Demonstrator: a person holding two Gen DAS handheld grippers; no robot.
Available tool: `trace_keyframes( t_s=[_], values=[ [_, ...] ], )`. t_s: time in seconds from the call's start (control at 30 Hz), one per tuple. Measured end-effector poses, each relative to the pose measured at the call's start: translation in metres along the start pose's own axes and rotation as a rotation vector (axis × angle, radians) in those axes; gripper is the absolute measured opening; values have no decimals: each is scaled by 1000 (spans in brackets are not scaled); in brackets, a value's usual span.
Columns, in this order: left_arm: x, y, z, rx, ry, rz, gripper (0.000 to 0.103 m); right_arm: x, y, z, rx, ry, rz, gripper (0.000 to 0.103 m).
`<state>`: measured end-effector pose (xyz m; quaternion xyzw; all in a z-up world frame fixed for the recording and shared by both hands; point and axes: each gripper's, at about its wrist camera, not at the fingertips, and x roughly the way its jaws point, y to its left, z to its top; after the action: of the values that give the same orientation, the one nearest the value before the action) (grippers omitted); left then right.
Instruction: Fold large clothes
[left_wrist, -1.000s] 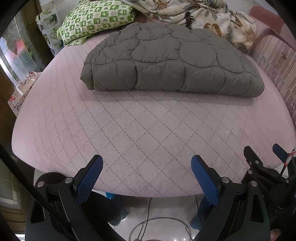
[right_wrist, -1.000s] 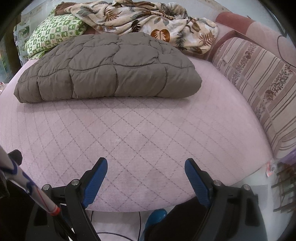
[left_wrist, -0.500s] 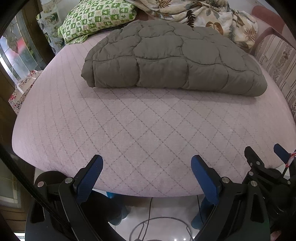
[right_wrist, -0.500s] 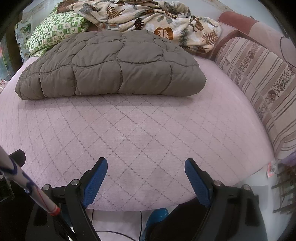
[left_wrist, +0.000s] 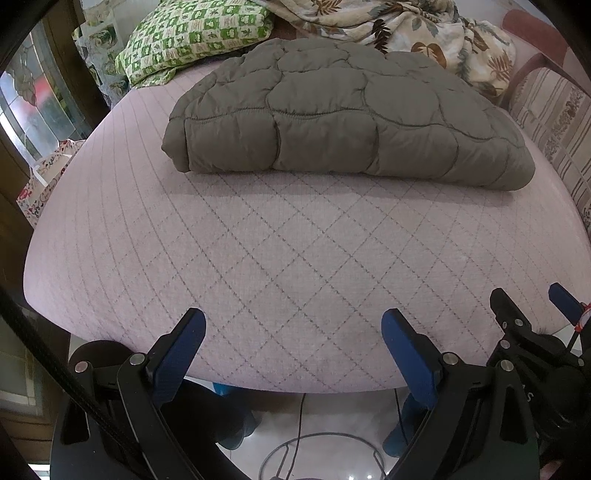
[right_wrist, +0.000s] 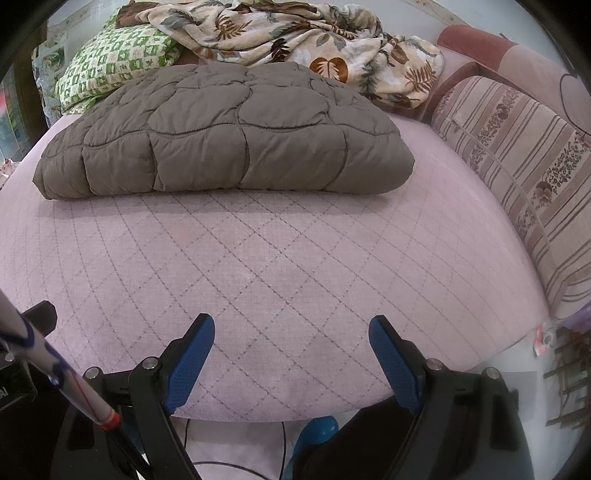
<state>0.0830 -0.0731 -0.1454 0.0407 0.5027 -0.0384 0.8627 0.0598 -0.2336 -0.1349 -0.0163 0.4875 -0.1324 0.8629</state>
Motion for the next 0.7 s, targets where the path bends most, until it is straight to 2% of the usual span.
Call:
trace_keyframes(
  t_s=[0.7],
  values=[
    [6,5,-2,-19,29,-31,95,-3,5,7,-17,-15,16,89]
  ],
)
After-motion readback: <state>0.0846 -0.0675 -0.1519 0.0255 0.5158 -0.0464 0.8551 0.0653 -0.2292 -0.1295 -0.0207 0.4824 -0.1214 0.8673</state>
